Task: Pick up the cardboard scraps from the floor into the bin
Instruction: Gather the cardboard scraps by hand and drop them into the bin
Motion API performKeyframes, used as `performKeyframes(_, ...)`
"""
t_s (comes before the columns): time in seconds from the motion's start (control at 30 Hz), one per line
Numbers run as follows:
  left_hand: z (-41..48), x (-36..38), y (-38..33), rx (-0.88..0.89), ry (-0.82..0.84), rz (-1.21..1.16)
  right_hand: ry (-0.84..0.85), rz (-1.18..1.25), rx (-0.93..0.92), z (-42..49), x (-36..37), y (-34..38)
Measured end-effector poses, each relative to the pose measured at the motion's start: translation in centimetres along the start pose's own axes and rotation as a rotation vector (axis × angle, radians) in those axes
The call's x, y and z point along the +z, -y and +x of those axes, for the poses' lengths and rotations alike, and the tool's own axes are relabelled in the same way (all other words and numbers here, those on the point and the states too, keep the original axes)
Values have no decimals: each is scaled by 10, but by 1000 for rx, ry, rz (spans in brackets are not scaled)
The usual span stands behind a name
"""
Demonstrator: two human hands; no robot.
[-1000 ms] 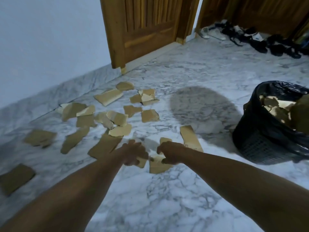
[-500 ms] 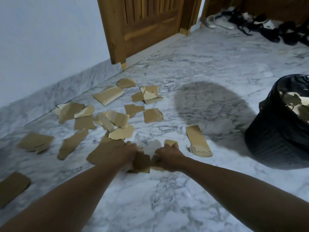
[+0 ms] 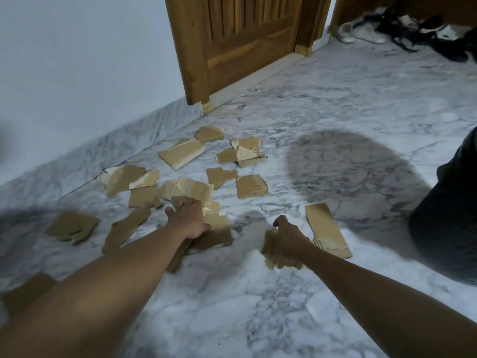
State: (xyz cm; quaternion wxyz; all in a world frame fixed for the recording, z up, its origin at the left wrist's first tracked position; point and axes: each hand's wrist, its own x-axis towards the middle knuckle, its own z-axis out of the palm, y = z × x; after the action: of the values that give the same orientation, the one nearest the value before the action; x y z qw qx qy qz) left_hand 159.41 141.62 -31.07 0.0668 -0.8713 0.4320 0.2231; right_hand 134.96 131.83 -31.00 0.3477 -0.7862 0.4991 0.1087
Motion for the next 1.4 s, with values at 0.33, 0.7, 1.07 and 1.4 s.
performKeyframes(0.33,16,5,-26,66,-25,112,-123,-306,406,25,-63,-56)
performKeyframes(0.7,-23,26,-51,313,-14,69,-211,-53,315,22,-44,-43)
performKeyframes(1.07,-94,49,-24,317,-115,-97,103,199,-2,34,-42,93)
performKeyframes(1.4,-88,50,59,56,25,-253,269,-472,-377,56,37,143)
